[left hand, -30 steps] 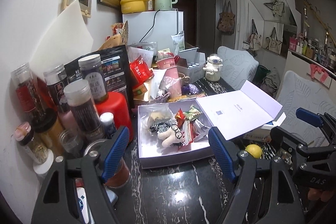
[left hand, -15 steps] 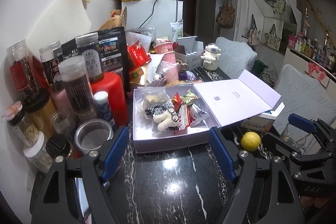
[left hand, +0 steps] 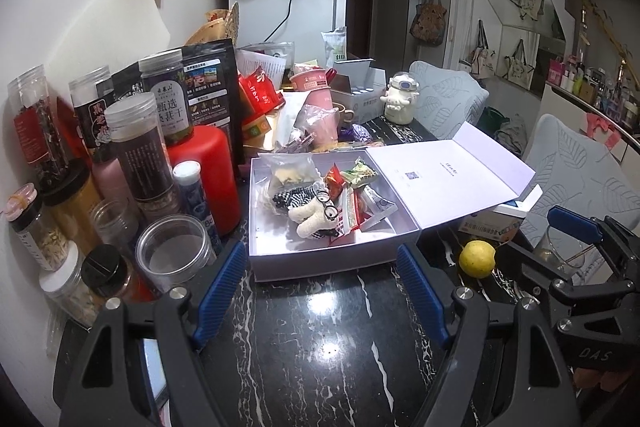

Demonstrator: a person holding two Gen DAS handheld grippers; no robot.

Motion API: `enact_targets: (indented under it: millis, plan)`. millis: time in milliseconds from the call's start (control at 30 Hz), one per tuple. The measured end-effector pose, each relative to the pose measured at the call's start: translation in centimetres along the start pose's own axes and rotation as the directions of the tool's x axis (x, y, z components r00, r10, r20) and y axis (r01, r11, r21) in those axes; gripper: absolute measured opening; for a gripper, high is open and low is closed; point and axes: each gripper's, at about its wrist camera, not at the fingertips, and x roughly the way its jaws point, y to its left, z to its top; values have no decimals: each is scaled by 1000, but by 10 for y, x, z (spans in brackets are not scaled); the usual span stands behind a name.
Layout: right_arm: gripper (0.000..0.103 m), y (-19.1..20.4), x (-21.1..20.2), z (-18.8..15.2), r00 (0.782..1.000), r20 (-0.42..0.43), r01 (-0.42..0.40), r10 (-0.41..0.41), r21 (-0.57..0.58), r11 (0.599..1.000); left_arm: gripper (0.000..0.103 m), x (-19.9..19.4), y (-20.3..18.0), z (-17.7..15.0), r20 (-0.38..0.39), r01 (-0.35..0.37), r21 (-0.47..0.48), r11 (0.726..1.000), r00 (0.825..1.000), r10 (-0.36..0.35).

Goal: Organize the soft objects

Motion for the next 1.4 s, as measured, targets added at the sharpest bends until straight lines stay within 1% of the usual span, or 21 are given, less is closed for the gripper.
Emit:
enact_targets:
  millis: [167, 367, 633, 1400]
  plan:
    - [94, -1, 1, -2, 1000, -8, 3, -3, 1, 1000, 78, -1, -2, 0, 3, -1, 7, 1000, 1000, 1]
    - [94, -1, -2, -2, 1000, 5, -6, 6, -1, 1000, 78, -1, -4, -1, -7, 16, 8, 1000, 1000, -16]
    - [94, -2, -4, -3, 1000, -1, 6, -6, -3, 1000, 78, -2, -7, 0, -3, 9, 21, 1000, 1000, -9]
    - [94, -7, -9, -7, 1000, -13, 19, -19, -3, 1000, 78, -2, -14, -3, -40, 31, 38, 999, 999, -29]
